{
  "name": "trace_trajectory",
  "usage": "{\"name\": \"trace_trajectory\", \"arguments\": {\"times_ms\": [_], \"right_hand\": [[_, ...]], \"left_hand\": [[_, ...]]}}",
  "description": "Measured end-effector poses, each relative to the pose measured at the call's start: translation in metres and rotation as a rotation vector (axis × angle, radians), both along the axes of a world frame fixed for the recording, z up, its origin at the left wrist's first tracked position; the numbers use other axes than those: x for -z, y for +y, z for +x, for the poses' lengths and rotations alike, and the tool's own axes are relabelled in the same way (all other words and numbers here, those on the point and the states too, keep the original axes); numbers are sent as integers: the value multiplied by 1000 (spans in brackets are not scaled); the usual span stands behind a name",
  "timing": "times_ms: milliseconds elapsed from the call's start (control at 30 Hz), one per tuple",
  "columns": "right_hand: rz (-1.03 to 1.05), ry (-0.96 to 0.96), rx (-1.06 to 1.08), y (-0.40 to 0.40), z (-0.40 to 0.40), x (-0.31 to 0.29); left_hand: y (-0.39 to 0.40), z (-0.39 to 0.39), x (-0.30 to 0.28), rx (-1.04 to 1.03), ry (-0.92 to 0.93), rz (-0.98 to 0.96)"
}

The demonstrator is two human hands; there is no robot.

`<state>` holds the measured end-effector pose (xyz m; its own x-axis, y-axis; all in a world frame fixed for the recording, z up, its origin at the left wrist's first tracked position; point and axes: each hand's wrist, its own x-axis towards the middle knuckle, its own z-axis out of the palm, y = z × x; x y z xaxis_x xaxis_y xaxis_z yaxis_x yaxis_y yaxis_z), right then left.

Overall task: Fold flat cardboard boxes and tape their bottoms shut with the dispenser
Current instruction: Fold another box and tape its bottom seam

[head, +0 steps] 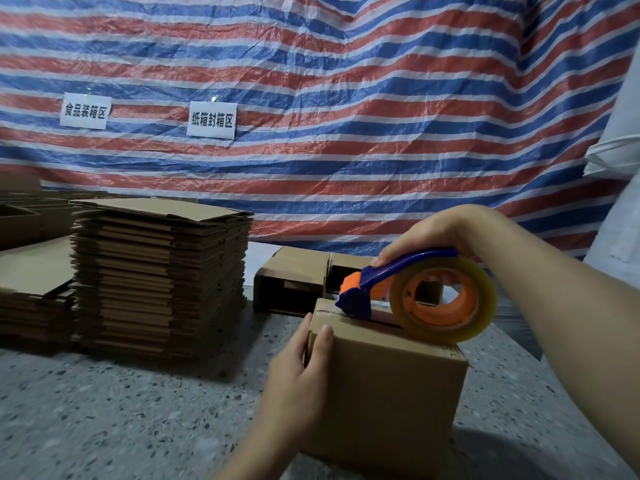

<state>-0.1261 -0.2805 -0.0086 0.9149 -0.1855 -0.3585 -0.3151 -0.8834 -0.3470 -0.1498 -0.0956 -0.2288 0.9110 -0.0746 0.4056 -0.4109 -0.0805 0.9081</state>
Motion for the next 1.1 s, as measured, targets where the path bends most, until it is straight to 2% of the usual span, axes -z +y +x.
{"name": "trace_trajectory", "arguments": {"times_ms": [100,200,300,533,800,1100], "right_hand": [[2,-6,-8,0,0,0],[2,-9,-7,-1,1,1],[-3,-4,-6,-2,3,1],[-38,2,-22,-2,7,0],[-117,70,-27,-20,1,-13],[-166,178,59,-90,-17,-7]], "left_hand": [[4,2,-6,-72,-51,157],[10,10,-19,-120,-243,367],[14,17,-32,-136,-342,619],[19,15,-40,-262,-475,908],[20,17,-41,-279,-501,964],[18,14,-42,-254,-492,1001]]}}
